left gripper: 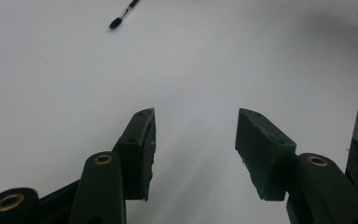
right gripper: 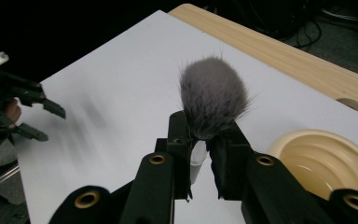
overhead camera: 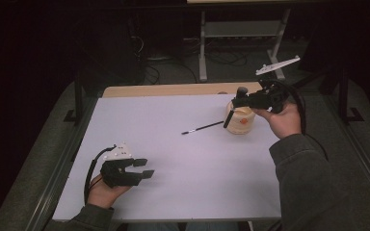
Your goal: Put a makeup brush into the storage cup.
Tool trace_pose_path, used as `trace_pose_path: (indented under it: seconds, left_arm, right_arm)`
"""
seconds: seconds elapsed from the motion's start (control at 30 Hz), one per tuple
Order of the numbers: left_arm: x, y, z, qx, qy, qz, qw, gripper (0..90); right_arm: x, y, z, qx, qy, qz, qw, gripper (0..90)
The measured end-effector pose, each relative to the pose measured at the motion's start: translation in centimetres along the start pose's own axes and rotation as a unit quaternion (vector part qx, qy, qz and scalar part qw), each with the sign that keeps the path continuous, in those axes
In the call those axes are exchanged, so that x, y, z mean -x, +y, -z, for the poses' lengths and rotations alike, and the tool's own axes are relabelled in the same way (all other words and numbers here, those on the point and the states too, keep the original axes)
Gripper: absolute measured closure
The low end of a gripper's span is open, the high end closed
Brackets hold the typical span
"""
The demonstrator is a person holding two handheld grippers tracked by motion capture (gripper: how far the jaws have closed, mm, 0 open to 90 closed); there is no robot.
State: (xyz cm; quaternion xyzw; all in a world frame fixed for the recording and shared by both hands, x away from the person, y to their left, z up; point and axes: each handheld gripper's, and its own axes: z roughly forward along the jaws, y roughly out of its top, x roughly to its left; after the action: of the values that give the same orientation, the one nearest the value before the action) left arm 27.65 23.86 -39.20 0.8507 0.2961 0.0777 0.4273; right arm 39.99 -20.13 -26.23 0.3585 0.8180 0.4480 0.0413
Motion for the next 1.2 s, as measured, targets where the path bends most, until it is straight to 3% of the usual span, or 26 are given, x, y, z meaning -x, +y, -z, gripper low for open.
trace_pose_path:
  seconds: [0.47, 0.73, 0.8, 1.2]
  left_arm:
    - [-0.2, 0.0, 0.2, 0.003, -0.004, 0.001, 1.0000, 46.9]
    - [-0.3, 0.0, 0.3, 0.011, -0.005, 0.012, 0.9999, 44.9]
    - [-0.4, 0.0, 0.4, 0.010, -0.005, 0.014, 0.9998, 44.5]
    - [-0.4, 0.0, 0.5, 0.013, -0.006, 0.013, 0.9998, 43.3]
  right_arm:
    - [1.8, 1.7, 0.8, 0.000, -0.040, -0.015, 0.9991, 77.5]
    - [2.8, 2.3, 1.2, 0.007, -0.053, -0.034, 0.9980, 77.5]
    - [3.1, 2.5, 1.2, 0.009, -0.057, -0.030, 0.9979, 77.5]
    - [3.5, 4.3, 2.0, 0.023, -0.076, -0.036, 0.9962, 77.5]
